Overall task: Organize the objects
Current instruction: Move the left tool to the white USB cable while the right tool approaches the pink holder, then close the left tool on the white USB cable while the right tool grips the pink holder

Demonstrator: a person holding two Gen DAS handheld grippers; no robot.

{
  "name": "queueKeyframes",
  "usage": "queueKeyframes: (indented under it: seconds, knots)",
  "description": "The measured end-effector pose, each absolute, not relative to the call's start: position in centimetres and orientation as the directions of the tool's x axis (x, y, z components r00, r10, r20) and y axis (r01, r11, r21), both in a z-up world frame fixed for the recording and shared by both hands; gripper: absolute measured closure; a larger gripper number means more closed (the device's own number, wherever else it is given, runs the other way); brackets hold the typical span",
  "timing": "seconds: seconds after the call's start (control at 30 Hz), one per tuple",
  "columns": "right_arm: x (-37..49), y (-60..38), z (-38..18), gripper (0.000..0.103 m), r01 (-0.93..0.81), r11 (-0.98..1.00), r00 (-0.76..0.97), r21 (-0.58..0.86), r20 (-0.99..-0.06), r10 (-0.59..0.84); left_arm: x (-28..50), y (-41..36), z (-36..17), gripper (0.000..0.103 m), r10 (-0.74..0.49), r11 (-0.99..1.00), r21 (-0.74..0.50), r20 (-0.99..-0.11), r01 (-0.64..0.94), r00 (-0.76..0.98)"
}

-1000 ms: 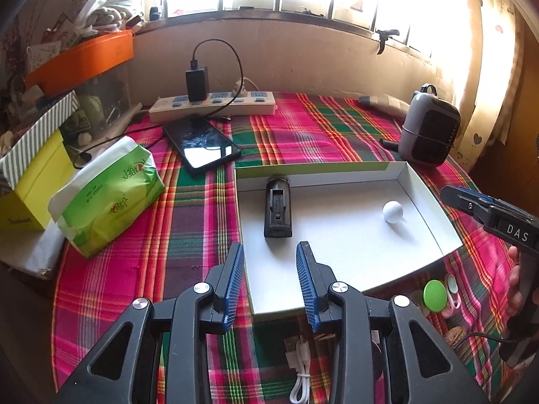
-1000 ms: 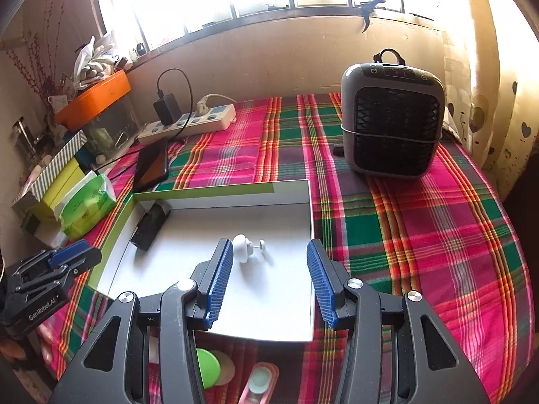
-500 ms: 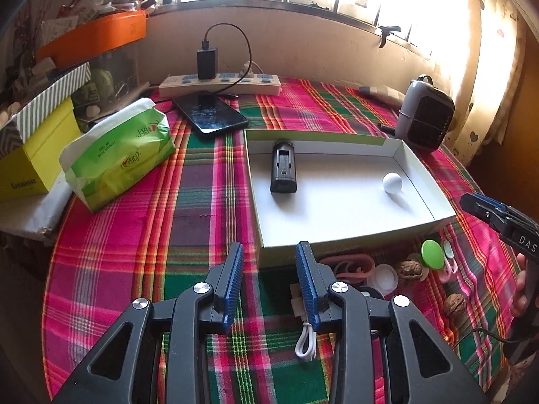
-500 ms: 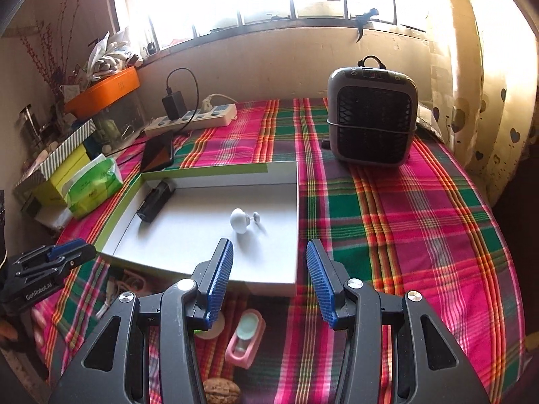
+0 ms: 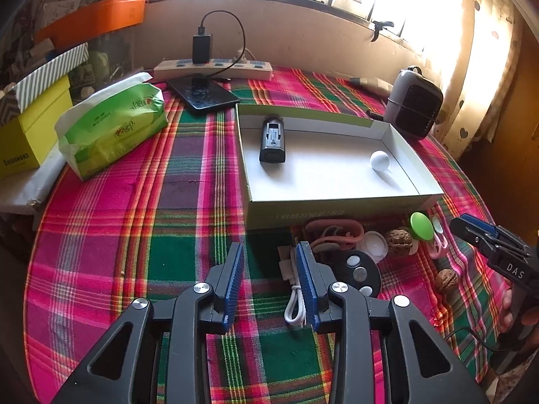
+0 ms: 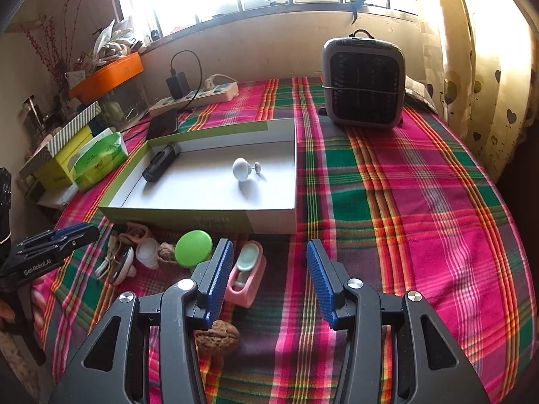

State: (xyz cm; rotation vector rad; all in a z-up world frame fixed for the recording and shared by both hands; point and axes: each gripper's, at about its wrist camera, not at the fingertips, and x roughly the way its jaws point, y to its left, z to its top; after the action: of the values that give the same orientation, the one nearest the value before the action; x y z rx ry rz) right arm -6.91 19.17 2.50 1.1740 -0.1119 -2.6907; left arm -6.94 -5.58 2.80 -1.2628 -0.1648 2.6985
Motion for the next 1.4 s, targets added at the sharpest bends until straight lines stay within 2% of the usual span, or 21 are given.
queueKeyframes:
  seconds: [0.6,1.4]
  knots:
    - [-6.7,17.8,0.5,0.056,0.197,-0.972,-0.616,0.131,-0.755,-0.227,-6.8,-4.0,1.1,0.072,0.205,-0.979,-0.153,-0.787,-0.137,-0.582]
    - [-7.6,16.4,-0.2,0.056,0.204,-0.978,-0.607,0.04,-0.778,-0.158,-7.3,-3.2,0.9,0.072,0.136,-0.989,-0.066,-0.783,-0.136,-0.607]
